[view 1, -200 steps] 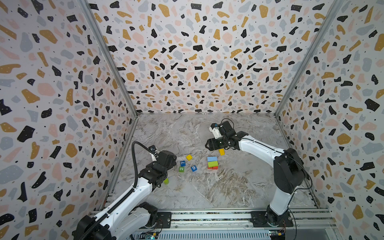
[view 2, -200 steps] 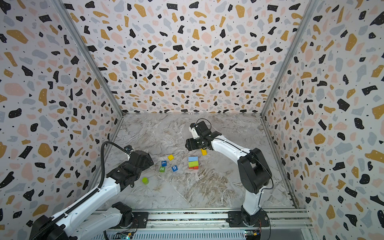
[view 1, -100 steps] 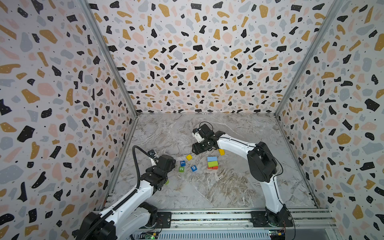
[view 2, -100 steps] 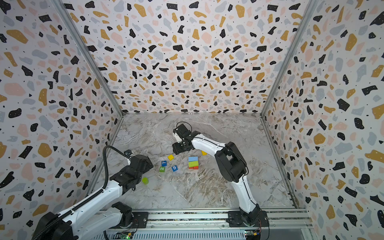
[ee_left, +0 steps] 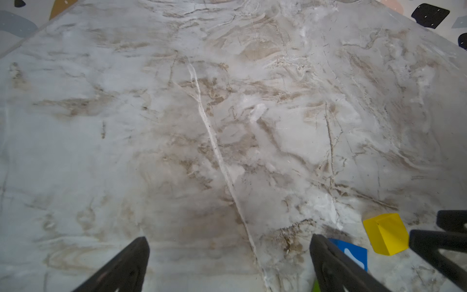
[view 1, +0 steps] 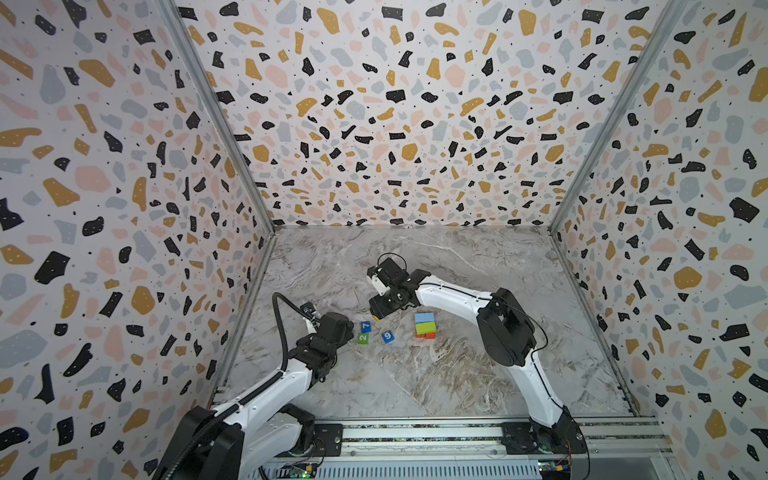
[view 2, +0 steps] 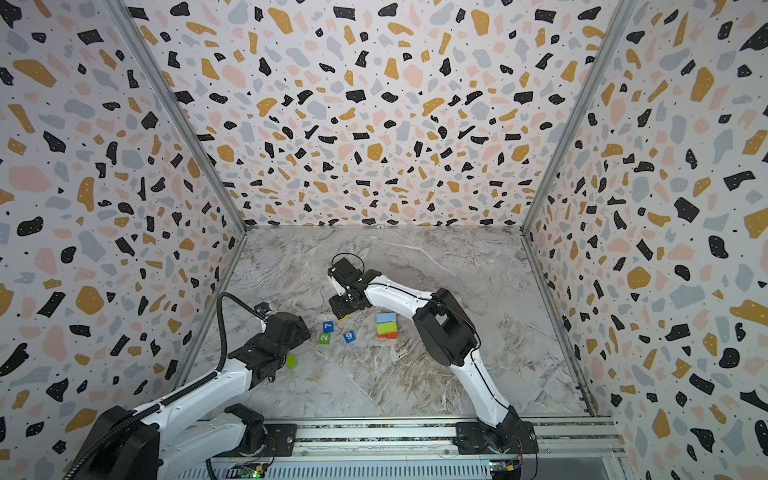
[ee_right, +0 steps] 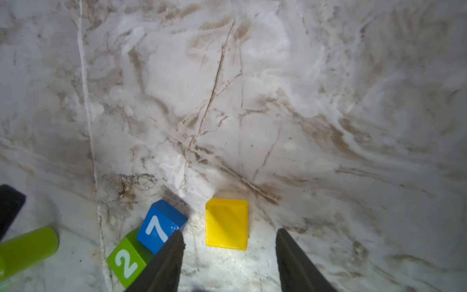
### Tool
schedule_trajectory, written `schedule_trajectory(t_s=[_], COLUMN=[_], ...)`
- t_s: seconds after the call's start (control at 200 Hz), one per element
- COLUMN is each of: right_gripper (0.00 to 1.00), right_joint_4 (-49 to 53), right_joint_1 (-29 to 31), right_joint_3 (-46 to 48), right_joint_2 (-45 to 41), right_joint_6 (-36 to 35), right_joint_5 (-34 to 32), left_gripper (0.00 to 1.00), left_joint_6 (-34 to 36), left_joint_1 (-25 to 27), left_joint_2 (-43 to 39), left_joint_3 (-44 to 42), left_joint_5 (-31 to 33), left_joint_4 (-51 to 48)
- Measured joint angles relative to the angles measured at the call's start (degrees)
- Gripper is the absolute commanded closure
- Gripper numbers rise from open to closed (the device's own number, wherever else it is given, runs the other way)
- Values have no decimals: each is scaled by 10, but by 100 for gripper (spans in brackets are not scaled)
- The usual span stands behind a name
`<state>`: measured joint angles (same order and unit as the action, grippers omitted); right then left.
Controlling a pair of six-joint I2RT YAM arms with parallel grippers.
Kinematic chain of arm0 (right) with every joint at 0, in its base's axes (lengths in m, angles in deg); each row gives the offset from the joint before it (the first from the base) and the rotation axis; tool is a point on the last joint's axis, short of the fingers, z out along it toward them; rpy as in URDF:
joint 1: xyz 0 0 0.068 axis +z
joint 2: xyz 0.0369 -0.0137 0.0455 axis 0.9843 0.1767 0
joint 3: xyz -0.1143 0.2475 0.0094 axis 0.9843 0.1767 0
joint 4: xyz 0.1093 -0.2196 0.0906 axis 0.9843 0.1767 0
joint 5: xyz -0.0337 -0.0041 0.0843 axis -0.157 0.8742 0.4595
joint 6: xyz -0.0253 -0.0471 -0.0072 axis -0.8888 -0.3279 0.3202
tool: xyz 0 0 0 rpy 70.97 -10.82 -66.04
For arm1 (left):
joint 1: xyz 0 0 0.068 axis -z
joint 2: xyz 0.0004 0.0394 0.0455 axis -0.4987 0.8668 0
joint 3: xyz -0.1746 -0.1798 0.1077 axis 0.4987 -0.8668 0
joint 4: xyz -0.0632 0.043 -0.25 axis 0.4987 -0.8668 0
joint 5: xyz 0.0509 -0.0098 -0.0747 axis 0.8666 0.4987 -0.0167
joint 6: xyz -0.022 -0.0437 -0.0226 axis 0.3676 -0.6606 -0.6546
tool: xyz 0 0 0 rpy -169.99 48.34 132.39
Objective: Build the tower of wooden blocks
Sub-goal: 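Lower the right gripper over the small yellow cube and close on it, then lift and carry the yellow cube with the right gripper above the lime green block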
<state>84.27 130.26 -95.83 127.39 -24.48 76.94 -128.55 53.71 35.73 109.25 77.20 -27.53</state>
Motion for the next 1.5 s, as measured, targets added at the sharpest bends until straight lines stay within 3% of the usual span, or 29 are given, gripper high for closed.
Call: schedule_trajectory(t_s=[0.255,0.716,1.146,1.502], right_gripper=[40,49,68,69], right_joint_4=[13,26,37,45], right_joint_1=[10,22,26,26], right_joint_3=[-9,-38,-40,-41], right_joint_2=[12,47,47,43], right_joint_6=[-1,-7,-7,-7], right_joint_5=[-19,-55,-76,-80], left_gripper=[0,0,0,0], left_joint_6=[0,0,0,5], left_joint_1=[0,0,0,0], left_joint_2=[0,0,-2,-28], left_joint_3=[-6,-7,-10,-10], left_joint_5=[0,-2,-3,-8], left_joint_4=[14,21,21,10])
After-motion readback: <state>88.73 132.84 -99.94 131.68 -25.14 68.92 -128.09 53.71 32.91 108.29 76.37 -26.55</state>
